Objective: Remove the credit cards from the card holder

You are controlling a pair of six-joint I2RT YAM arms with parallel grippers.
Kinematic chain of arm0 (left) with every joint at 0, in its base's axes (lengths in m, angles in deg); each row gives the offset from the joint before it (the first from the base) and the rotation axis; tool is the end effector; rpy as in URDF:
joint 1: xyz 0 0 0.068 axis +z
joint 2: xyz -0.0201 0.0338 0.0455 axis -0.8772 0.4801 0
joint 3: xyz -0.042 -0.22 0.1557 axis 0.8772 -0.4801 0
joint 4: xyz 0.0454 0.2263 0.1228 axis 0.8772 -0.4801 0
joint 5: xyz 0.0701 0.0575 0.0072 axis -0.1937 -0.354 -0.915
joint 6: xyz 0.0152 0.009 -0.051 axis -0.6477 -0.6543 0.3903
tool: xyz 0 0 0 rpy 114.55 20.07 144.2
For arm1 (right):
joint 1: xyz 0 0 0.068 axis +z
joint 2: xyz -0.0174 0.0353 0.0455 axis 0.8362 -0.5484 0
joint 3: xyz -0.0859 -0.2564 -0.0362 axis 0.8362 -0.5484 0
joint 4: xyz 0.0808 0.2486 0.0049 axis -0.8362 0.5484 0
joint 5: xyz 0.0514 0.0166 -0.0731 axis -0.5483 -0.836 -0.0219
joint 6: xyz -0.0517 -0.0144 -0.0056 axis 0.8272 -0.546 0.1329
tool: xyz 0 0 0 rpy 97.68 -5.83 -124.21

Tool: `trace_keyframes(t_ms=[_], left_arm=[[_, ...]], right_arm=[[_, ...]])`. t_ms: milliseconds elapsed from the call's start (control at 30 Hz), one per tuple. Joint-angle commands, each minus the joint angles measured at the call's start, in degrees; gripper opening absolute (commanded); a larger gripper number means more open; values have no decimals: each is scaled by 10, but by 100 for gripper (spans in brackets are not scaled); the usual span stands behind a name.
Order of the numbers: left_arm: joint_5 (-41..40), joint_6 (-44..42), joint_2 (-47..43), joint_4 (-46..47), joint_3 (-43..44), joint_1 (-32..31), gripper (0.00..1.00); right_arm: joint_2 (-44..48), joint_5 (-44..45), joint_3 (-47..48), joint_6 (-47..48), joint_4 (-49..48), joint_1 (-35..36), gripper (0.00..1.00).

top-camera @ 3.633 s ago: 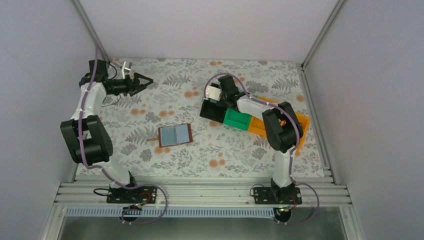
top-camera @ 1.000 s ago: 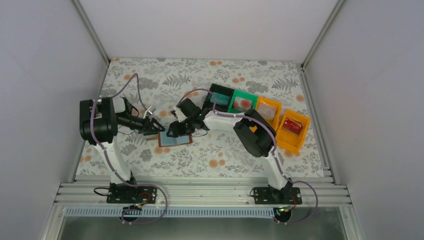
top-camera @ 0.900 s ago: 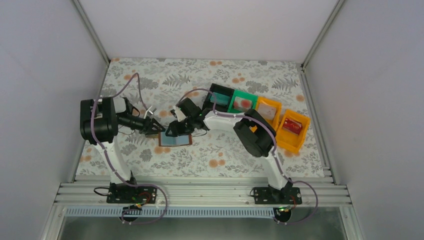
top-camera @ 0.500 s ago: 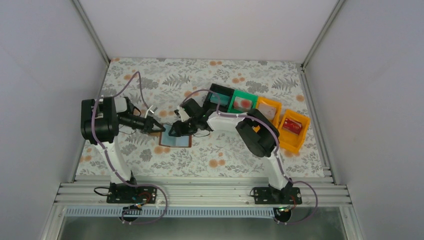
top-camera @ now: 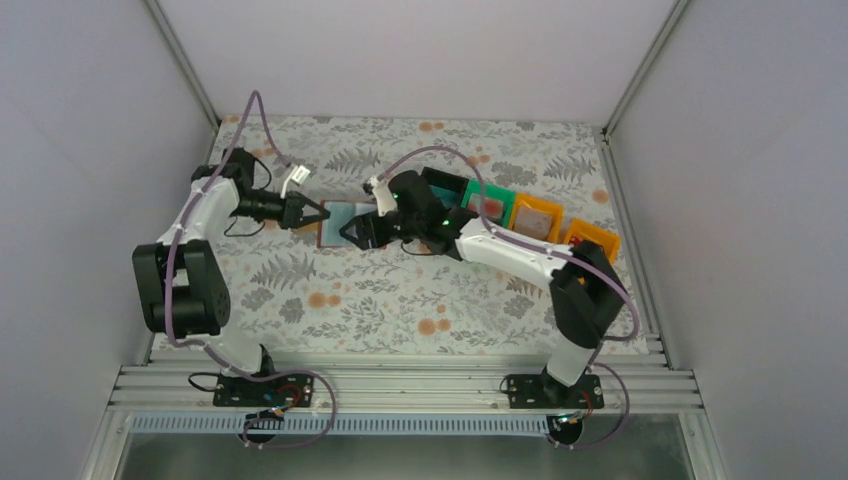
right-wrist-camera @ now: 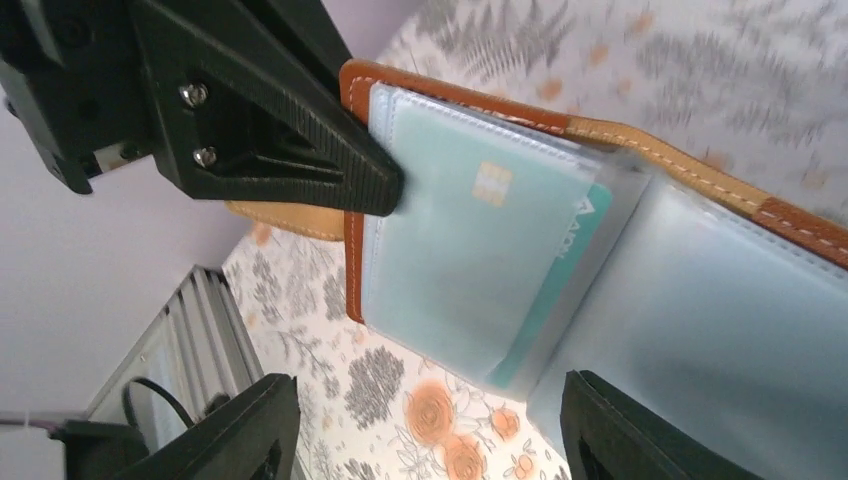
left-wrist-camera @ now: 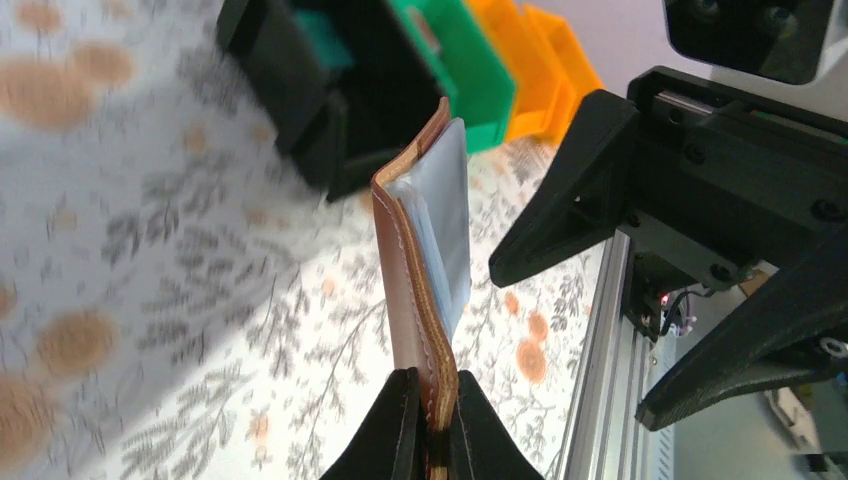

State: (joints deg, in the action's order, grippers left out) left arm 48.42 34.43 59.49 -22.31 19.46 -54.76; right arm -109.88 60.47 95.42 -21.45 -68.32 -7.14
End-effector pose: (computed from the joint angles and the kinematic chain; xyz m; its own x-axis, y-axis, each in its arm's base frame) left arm 0.3013 0.0026 0.2385 -0.7532 0.2064 -0.6246 0.6444 0.4220 -0.6376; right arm 0.2543 0.3194 0.2522 -0.7586 -0.2061 -0.6181 -0.6170 0.5320 0.5799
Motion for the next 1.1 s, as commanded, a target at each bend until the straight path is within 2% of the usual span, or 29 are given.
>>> trace_keyframes(t_ms=[0,67,200,433,500,700,800,967,1067], left_arm=[[62,18,-49,4,27,-7,2],[77,28,-64,7,34,-13,2],[96,47,-84,10,51,-24,2],[143,-6,-92,-43,58,-53,2],[143,-12,-95,-45,54,-60,2],[146,-47,-87,-79,64,-62,2],[140,-51,-84,-79,62,-62,2],[107,-31,-77,-52,48,-62,2],[77,0,-78,-2,22,-62,2]], right_arm=[[45,39,-36,20,-48,-5,69],[50,21,-38,36,-76,1,70],[31,30,-3,69,-69,21,70],[26,70,9,56,-95,23,66],[26,78,12,55,-96,23,59],[38,88,7,59,-99,22,21],[50,95,-5,67,-97,20,7],[79,106,-33,84,-88,11,4],[92,98,-54,94,-77,3,4]])
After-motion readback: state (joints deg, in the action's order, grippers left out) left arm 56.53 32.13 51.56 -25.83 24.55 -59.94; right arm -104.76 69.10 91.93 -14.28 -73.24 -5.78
